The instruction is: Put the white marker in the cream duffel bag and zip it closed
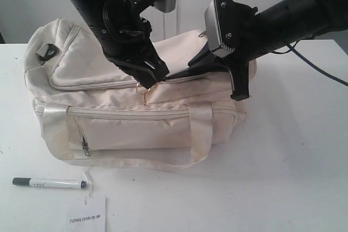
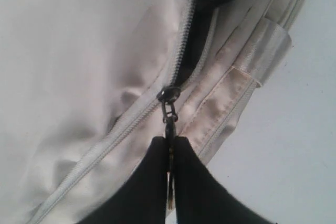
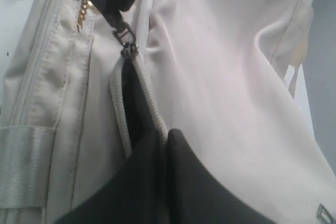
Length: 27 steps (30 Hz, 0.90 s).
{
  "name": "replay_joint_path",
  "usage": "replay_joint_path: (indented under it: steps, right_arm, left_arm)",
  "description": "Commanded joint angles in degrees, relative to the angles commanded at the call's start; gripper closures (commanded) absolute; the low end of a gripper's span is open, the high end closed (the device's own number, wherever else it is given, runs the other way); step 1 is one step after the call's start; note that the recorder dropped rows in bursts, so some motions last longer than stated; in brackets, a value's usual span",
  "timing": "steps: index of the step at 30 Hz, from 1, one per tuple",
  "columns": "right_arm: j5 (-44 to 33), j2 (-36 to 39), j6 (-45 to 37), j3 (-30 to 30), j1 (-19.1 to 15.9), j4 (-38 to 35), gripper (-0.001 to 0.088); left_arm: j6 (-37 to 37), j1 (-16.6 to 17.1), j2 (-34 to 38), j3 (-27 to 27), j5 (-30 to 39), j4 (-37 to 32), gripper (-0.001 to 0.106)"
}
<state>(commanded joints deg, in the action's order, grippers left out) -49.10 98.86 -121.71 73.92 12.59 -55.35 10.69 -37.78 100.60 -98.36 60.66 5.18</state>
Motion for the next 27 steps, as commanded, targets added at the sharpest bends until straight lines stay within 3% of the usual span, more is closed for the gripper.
replay_joint_path:
  steps: [27]
  right_arm:
    - [1.4,0.0,2.0,0.0,0.0,0.0,0.0868]
  left_arm:
    - [0.0,0.0,-1.8,0.0,1.4,-2.1,0.105]
